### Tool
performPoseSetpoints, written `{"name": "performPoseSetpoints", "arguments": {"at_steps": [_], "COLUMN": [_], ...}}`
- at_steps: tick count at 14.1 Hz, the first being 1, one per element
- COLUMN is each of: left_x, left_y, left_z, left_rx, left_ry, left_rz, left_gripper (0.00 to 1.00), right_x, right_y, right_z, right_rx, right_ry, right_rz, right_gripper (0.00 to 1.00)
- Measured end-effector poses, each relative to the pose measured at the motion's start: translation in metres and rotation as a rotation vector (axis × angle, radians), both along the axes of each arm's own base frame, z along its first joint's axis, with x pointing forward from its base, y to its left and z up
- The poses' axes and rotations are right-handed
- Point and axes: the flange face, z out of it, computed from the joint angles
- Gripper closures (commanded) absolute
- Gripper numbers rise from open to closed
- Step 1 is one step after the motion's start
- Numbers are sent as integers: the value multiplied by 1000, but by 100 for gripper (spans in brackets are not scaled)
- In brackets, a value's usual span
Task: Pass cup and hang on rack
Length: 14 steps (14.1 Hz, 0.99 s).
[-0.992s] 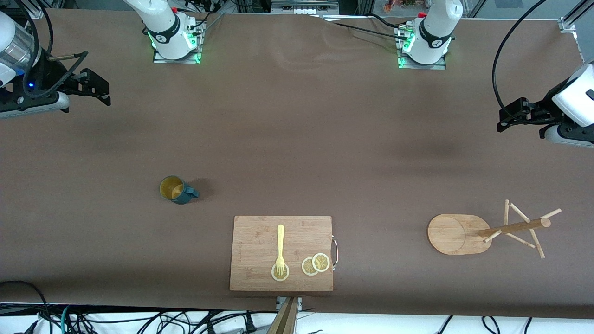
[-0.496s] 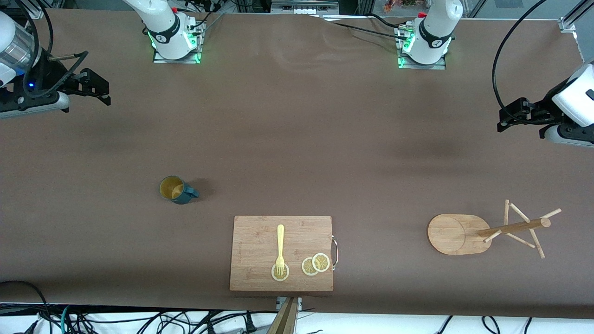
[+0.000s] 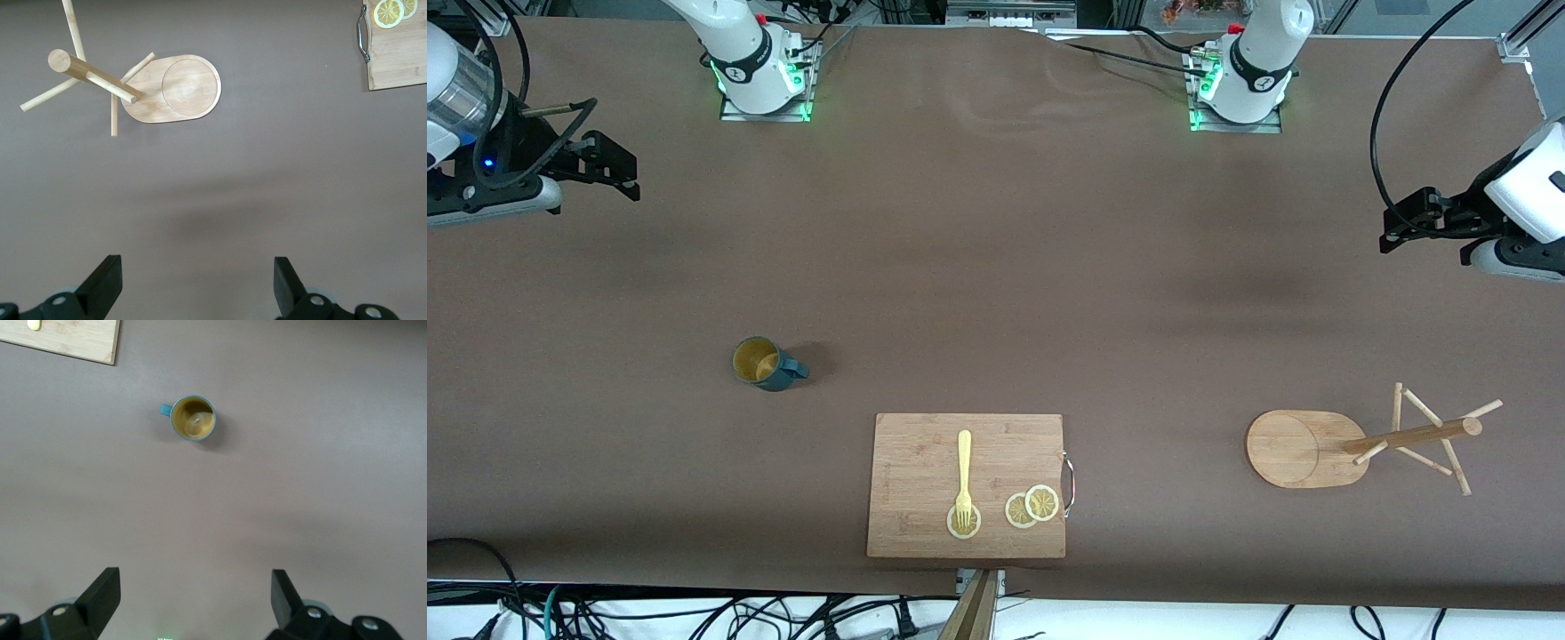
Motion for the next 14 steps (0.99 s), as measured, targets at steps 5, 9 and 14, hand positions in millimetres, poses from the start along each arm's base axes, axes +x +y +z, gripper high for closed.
{"name": "performPoseSetpoints", "arguments": {"at_steps": [5,9,14], "left_x": [0,0,0], "left_y": [0,0,0], "left_z": [0,0,0], "left_rx": [0,0,0], "left_ry": [0,0,0], "left_rz": [0,0,0], "left_gripper": [0,0,0], "right_x": [0,5,42], "right_y": [0,0,5], "right_z": [-2,-13,-98], "right_rx": [-1,-3,-10], "right_ry": [7,29,133], "right_rz": [0,0,2], "right_gripper": [0,0,0]}}
